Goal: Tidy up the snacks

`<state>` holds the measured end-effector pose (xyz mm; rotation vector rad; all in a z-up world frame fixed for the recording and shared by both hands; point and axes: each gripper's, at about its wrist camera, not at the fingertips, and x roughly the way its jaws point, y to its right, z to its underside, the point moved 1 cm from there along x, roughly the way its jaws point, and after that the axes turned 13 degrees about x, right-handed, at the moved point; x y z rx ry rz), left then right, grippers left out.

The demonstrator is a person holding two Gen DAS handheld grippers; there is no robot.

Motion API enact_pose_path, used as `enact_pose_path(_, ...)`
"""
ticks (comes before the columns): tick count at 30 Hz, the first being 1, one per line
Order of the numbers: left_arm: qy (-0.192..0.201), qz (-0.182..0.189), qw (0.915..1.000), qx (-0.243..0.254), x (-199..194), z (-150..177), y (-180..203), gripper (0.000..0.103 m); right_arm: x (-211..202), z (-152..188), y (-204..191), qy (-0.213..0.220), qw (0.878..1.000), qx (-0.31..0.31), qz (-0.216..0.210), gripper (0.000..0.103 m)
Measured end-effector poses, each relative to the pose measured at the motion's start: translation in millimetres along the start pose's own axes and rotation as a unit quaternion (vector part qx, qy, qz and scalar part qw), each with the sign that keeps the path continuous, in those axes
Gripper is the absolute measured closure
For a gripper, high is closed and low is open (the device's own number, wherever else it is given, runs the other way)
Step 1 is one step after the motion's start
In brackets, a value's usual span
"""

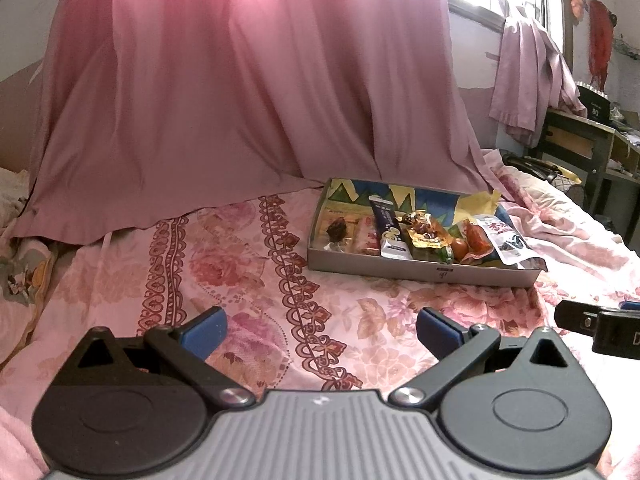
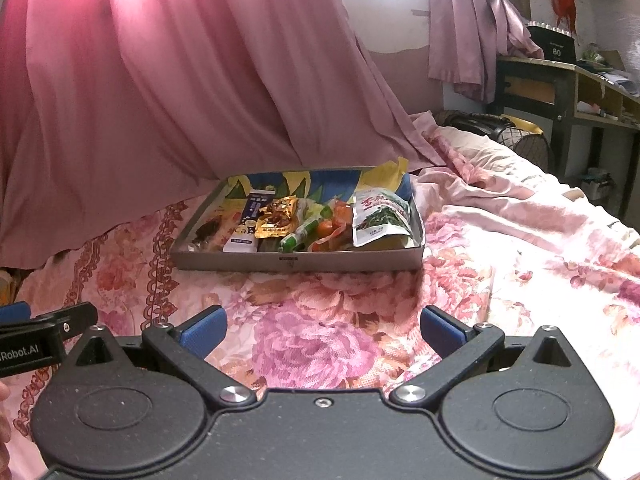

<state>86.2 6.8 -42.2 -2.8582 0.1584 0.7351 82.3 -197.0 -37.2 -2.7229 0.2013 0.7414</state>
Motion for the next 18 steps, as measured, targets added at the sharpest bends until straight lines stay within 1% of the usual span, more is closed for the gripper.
enact_pose_path(18, 0.0, 0.0, 1.0, 0.0, -0.2, -0.4, -0.2, 0.0, 1.8, 1.8, -0.8, -0.004, 1.0, -0.003, 0.001, 0.001)
